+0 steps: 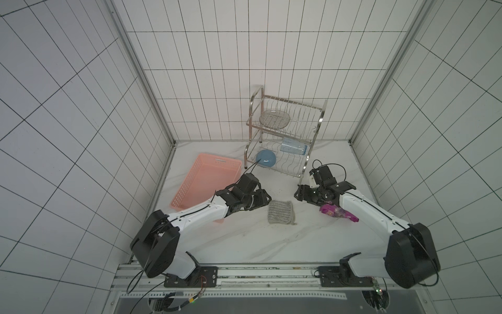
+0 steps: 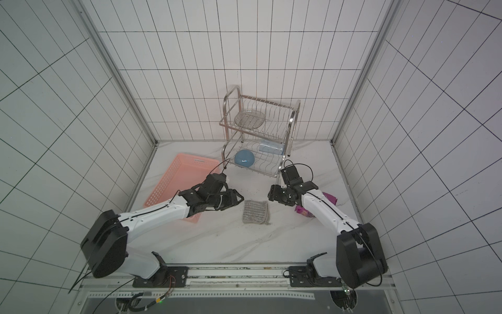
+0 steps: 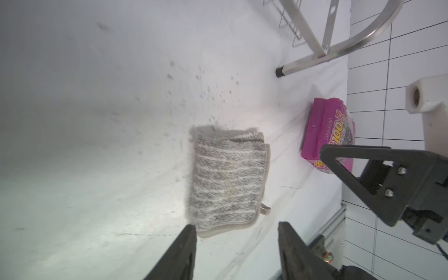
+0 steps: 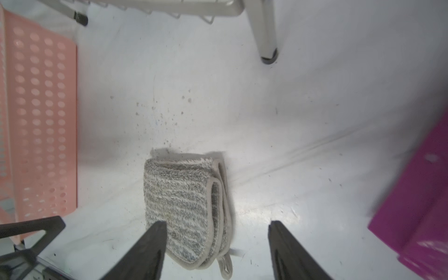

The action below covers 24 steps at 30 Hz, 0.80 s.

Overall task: Fold the square dishcloth
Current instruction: Reset both arms

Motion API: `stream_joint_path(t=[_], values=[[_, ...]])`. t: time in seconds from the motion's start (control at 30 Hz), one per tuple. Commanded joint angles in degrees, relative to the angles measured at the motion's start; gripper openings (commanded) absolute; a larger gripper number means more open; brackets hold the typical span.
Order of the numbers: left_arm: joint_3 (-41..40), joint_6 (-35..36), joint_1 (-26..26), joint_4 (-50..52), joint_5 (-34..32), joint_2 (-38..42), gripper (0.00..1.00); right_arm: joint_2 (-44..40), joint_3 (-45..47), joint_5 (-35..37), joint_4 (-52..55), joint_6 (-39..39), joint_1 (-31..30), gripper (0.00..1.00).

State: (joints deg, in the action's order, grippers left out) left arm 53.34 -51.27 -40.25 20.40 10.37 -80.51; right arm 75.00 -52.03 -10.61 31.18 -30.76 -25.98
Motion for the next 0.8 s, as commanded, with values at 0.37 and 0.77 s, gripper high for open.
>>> stream_joint_path(t=[0.37, 0.77], values=[[-6.0, 14.7, 20.2, 4.9, -38.3, 30.4, 0.99, -17.5, 0.0, 36.4, 3.5, 6.1, 7.7, 0.99], [-20.3, 34.7, 35.9, -22.5, -36.3, 30.3, 0.98, -24.3, 20.6, 43.2, -30.5, 22.5, 11.0, 0.99]])
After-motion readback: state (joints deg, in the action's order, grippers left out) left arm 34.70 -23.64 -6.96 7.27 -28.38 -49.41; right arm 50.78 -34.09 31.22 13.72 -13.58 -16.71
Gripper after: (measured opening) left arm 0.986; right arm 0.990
